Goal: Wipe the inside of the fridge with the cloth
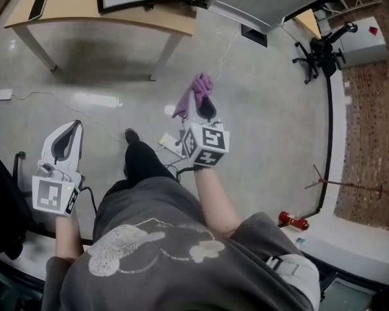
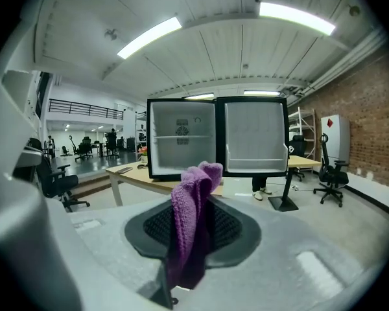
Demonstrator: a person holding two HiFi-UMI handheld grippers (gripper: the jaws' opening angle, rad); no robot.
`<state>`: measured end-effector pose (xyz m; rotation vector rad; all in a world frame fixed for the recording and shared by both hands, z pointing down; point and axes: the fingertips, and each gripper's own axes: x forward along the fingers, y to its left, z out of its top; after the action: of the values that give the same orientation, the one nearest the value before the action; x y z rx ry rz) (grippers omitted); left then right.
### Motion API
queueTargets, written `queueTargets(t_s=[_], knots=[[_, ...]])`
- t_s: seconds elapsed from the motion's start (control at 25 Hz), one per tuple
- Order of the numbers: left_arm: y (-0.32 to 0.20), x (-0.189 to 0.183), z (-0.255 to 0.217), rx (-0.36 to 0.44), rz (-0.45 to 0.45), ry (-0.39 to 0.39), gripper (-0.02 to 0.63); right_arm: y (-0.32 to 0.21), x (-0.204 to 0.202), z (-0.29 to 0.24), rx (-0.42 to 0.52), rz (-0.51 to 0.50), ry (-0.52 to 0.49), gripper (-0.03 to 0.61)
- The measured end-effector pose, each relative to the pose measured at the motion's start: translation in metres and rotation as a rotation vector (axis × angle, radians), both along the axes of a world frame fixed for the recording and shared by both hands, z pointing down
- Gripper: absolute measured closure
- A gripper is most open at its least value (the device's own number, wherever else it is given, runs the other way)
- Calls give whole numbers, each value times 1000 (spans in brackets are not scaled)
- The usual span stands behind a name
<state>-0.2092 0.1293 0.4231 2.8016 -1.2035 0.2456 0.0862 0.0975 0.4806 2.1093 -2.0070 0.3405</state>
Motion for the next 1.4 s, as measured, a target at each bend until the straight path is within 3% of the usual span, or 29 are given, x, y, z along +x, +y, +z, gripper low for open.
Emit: queueTargets(t_s=[0.2, 0.64, 0.88, 1.4], knots=[[7, 6, -5, 6, 5, 30, 595, 5, -8, -11, 11, -14, 6, 494], [31, 34, 4, -1, 15, 14, 595, 15, -17, -12, 17, -115, 6, 494], [46, 64, -7, 17, -33, 16, 595, 32, 5, -21, 49, -159, -17, 494], [121, 145, -34, 73, -47, 22, 595, 110, 68, -27, 44, -220, -10, 495]])
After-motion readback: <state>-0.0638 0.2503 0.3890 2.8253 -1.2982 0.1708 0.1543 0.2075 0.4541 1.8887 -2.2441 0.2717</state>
